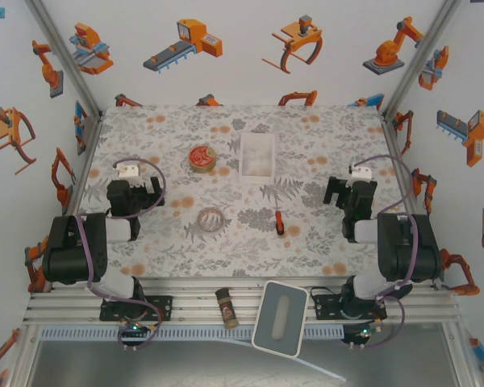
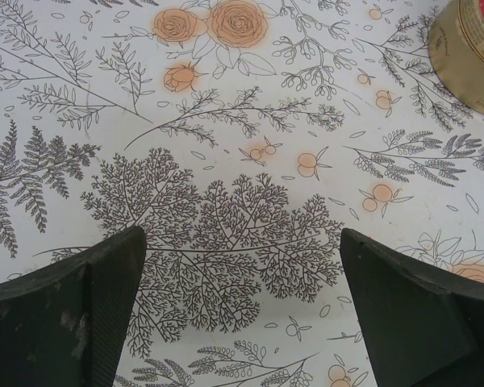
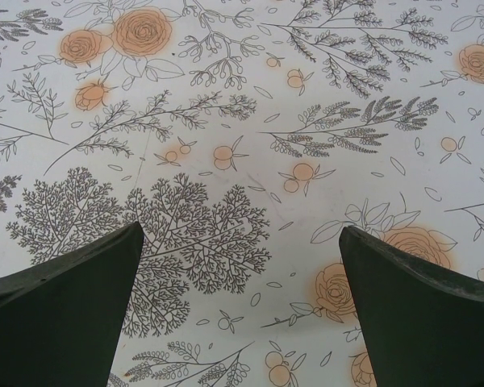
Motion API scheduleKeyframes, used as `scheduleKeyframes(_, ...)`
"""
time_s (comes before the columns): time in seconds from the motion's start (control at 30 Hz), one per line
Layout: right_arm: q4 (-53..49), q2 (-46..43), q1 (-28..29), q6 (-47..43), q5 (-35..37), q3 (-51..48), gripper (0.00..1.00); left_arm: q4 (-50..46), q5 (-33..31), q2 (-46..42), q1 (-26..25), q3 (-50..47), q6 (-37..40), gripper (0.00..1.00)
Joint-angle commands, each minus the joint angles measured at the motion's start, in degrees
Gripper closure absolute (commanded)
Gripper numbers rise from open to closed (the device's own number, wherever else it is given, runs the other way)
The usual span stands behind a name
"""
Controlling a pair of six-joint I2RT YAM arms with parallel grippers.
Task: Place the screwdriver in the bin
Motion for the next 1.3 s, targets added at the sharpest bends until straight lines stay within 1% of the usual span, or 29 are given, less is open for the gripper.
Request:
scheduleKeyframes(0.0,0.85,0.42,0.10,-0.52,0.71,1.39,0.01,-0.08,-0.23,-0.04,0.08,1.31,0.55,0.03)
scheduleKeyframes(0.8,0.28,0.40,-0.17,-0.23,0.44,1.61,0.01,0.19,-0.52,-0.08,-0.11,1.25,0.66,0.03)
scheduleKeyframes(0.93,-0.04,0.34,-0.23,-0.22,0.45,1.89,0.01,-8.80,0.84,-2.82,-0.31,4.93,1.64,0.03)
scheduleKeyframes(1.03,-3.10,-0.86,-0.18,0.20,1.30,3.11,0.01,-13.83,0.89,-4.04,-0.78,7.28,2.04,0.03)
scheduleKeyframes(1.13,-7.92,-3.12,-0.13,0.22,1.91,5.02,0.01,-24.11,1.18,-5.65,-0.82,11.48,2.30,0.03)
scheduleKeyframes(1.27,-19.93,-7.96,-0.08,0.22,2.81,10.01,0.01,-38.15,1.13,-6.99,-0.83,18.19,2.22,0.03)
